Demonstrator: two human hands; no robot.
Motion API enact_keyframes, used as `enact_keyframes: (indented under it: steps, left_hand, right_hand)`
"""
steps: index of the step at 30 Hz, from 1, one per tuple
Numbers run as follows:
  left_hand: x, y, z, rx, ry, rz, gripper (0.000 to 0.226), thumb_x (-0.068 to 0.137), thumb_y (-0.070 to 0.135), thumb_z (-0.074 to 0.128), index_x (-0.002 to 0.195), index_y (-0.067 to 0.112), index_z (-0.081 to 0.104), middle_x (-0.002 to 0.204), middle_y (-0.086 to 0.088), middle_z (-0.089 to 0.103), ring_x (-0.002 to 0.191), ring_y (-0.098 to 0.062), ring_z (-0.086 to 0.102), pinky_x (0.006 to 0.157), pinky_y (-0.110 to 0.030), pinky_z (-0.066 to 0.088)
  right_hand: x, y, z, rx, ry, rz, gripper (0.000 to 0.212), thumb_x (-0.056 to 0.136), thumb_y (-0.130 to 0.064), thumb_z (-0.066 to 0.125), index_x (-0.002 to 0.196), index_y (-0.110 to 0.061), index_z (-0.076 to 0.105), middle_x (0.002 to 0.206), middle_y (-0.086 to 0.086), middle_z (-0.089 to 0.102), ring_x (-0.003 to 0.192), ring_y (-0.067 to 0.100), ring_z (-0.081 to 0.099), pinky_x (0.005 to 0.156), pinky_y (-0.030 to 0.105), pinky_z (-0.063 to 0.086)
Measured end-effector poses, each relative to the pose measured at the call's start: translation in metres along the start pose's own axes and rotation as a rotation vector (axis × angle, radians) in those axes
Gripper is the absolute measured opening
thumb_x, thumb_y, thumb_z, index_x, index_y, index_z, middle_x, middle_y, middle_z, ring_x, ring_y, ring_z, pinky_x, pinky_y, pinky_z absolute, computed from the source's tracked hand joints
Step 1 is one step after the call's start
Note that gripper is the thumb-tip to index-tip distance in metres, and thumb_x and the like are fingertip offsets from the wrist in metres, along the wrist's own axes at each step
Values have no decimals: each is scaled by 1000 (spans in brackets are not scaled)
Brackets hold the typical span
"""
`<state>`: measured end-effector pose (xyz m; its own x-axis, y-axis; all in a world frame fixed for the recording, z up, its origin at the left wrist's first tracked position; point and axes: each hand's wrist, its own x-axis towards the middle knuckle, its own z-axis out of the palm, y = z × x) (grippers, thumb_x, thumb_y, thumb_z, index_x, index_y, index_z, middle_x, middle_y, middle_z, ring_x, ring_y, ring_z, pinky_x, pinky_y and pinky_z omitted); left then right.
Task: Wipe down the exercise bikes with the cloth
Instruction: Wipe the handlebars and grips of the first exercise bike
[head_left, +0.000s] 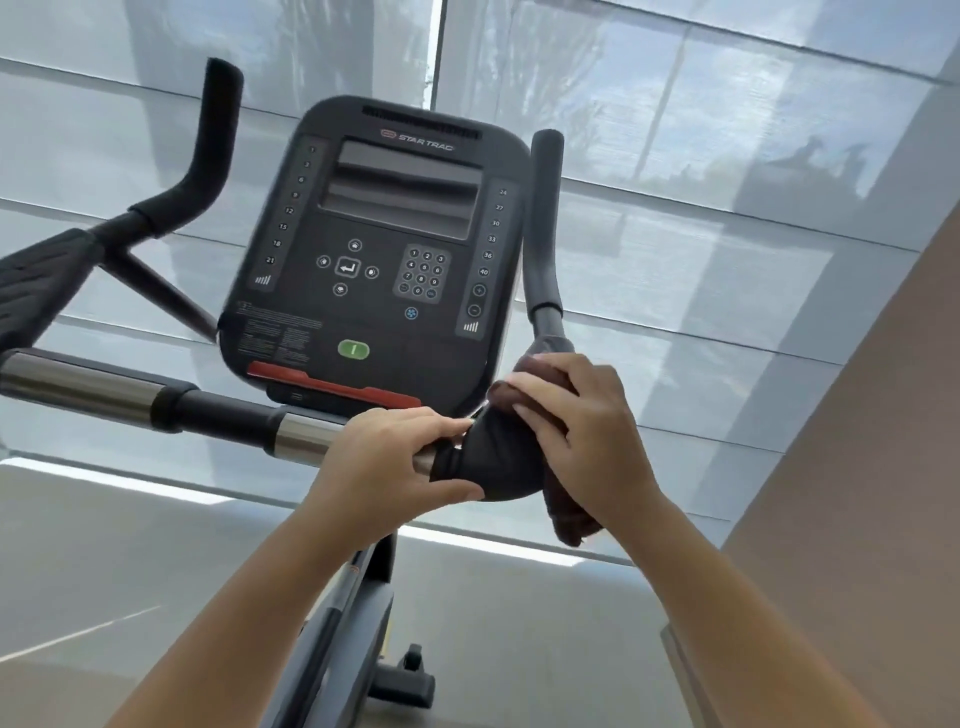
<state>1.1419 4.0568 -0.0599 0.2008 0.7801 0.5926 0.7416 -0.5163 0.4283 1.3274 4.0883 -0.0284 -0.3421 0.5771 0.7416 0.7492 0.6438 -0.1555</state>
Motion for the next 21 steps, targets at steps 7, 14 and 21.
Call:
enact_keyframes:
  steps: [7, 14, 21]
  left_hand:
    - [-2, -1, 2, -21, 71, 23, 47, 61, 42, 79, 100, 18, 70, 71, 8, 64, 68, -14, 55, 64, -32, 44]
    - [-2, -2, 2, -30, 84, 38, 45, 64, 43, 76, 101, 19, 68, 73, 11, 60, 69, -15, 54, 64, -29, 37]
    - [-4, -3, 5, -32, 113, 48, 42, 65, 45, 75, 98, 20, 69, 76, 7, 65, 73, -17, 57, 66, -28, 34]
  right_hand:
    - [26, -11, 8, -127, -62, 128, 25, 90, -27, 55, 113, -24, 66, 117, -1, 59, 102, 27, 47, 87, 38, 44]
    - [-20, -33, 4, -75, 23, 68, 23, 86, -18, 57, 105, -17, 69, 108, 5, 63, 90, 29, 51, 82, 23, 38]
    - [2, -34, 10, -94, 0, 169, 23, 89, -22, 56, 109, -22, 68, 113, 0, 61, 97, 28, 49, 84, 33, 43]
